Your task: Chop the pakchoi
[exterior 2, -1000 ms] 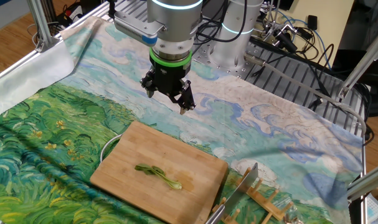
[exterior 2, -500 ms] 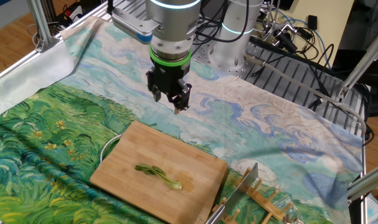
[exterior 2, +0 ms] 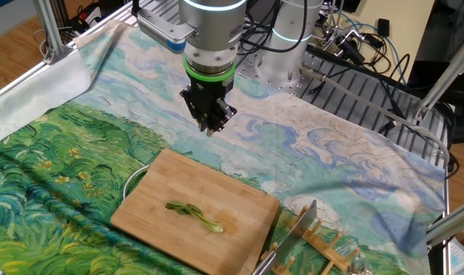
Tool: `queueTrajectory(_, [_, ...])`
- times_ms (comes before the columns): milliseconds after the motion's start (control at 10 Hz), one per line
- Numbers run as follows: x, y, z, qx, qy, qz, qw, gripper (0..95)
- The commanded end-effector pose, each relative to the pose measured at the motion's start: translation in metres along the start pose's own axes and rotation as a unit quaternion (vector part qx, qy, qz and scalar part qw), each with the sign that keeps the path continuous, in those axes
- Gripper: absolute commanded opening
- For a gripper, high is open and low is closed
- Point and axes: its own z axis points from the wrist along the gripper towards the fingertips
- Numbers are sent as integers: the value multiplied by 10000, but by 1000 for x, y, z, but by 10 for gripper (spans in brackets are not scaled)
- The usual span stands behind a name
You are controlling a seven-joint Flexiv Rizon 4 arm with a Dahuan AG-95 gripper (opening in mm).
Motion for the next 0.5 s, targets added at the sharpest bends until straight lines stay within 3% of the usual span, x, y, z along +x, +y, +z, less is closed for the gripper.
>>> queueTrajectory(100, [0,1,0,-3,1,-1,10000,0])
queueTrajectory(500, [1,10,3,-22,-2,75,10000,0])
